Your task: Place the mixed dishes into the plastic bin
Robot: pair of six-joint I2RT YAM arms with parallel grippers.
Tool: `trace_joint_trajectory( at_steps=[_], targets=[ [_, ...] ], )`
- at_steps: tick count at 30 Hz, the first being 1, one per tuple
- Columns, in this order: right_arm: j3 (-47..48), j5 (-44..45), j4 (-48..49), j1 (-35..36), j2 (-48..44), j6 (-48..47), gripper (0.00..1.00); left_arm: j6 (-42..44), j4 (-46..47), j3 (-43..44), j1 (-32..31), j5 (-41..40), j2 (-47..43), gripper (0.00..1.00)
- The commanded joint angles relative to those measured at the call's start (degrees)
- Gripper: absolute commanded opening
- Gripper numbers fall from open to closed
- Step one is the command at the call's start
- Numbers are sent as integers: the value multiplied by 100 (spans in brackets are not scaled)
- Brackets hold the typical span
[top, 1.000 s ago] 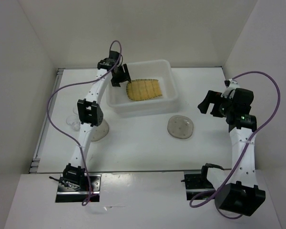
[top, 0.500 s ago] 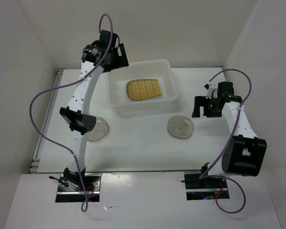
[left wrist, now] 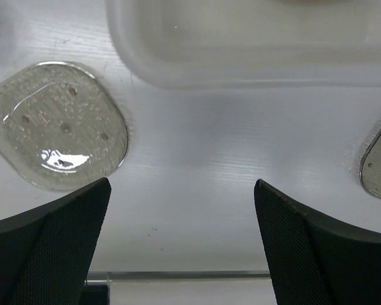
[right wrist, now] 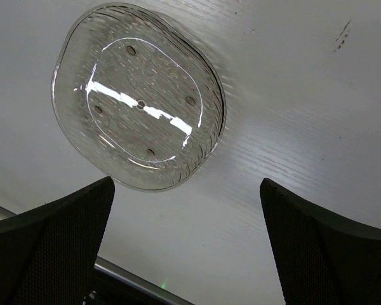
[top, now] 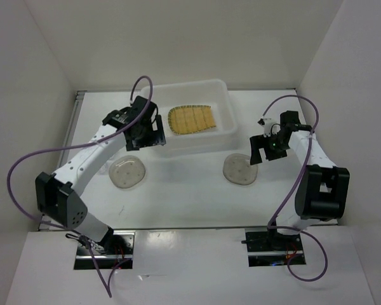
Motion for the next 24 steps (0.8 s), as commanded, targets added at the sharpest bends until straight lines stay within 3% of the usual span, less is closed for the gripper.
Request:
trace_joint_trajectory(
  at_steps=[1, 3, 9, 14, 24],
  targets=[
    [134, -297, -85, 52, 63, -390, 100, -244, 709, -540, 17, 238, -648, 100],
    [240, -596, -313, -70, 133, -724, 100, -297, 709, -778, 17, 317, -825, 100],
    [213, -421, -50, -158, 536, -742, 100, -297, 709, -1060, 70, 370, -1098, 100],
    [627, -878, -559, -413, 1477, -795, 100, -297, 709, -1113, 70, 423, -1150, 100],
    [742, -1133, -472, -413, 1829, -724, 100, -350, 761, -1280, 70, 423, -1256, 100]
  ],
)
